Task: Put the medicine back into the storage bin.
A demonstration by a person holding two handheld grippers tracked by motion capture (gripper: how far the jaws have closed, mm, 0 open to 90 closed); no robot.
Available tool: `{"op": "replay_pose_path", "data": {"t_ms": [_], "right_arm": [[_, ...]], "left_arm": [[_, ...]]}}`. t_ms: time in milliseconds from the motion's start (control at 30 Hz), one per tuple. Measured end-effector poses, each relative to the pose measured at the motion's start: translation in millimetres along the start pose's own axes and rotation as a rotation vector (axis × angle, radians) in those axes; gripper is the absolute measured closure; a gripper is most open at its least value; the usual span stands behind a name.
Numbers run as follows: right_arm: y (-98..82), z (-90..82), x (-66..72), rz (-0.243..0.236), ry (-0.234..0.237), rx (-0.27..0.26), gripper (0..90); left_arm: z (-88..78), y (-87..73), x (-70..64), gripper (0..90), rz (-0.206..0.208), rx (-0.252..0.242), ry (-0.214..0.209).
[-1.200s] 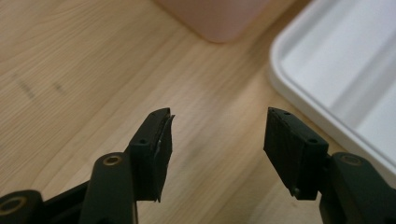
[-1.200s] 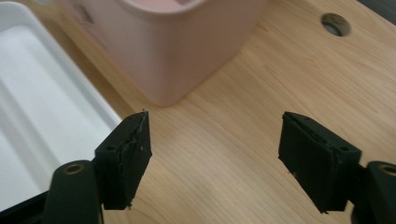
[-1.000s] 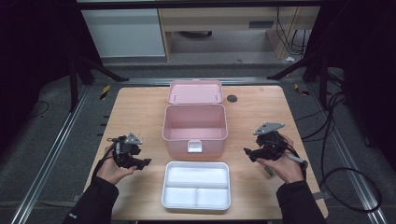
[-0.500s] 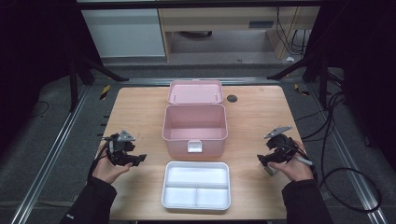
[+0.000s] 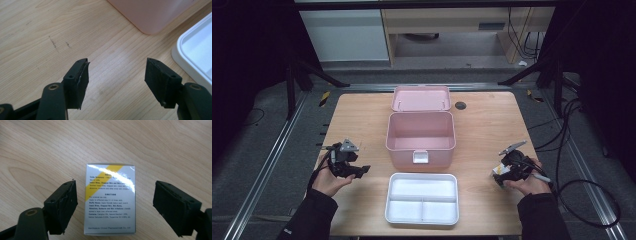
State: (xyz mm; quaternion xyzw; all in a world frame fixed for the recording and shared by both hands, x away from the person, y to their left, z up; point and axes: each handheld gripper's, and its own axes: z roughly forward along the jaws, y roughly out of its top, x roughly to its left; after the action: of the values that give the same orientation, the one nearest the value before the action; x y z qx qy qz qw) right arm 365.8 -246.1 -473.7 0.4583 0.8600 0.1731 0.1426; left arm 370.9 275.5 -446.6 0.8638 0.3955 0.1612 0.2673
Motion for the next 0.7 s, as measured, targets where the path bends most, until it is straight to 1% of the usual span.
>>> {"op": "replay_pose_path", "data": {"t_ms": [67, 167, 300, 433, 467, 533, 567, 700], "right_arm": [[-1.9, 2.0, -1.4, 0.008, 0.009, 0.020, 21.6], [-3.7, 4.3, -2.4, 0.024, 0.015, 0.033, 23.4], [-3.9, 8.3, -3.2, 0.029, 0.031, 0.047, 28.1], [-2.8, 13.0, -3.3, 0.035, 0.046, 0.073, 32.4], [-2.7, 13.9, -3.9, 0.028, 0.052, 0.080, 33.7], [-2.4, 15.4, -3.7, 0.028, 0.050, 0.091, 36.2], [-2.2, 15.5, -3.7, 0.025, 0.057, 0.098, 37.4], [-1.9, 18.3, -3.1, 0.012, 0.066, 0.106, 39.0]], "left_arm": [[1.1, -0.1, 0.6, 35.6, 0.001, 0.003, -0.002], [3.1, -0.6, 1.8, 35.6, -0.001, 0.011, -0.001], [4.4, -1.9, 2.7, 35.6, -0.004, 0.016, -0.001], [5.9, -2.3, 3.3, 35.5, -0.005, 0.024, -0.004], [6.3, -2.2, 3.2, 35.4, -0.007, 0.024, -0.003], [7.2, -2.0, 2.5, 35.4, -0.003, 0.031, -0.005], [7.6, -1.8, 2.0, 35.3, 0.000, 0.034, -0.004], [9.7, -0.8, 0.1, 35.3, 0.006, 0.043, -0.004]]}}
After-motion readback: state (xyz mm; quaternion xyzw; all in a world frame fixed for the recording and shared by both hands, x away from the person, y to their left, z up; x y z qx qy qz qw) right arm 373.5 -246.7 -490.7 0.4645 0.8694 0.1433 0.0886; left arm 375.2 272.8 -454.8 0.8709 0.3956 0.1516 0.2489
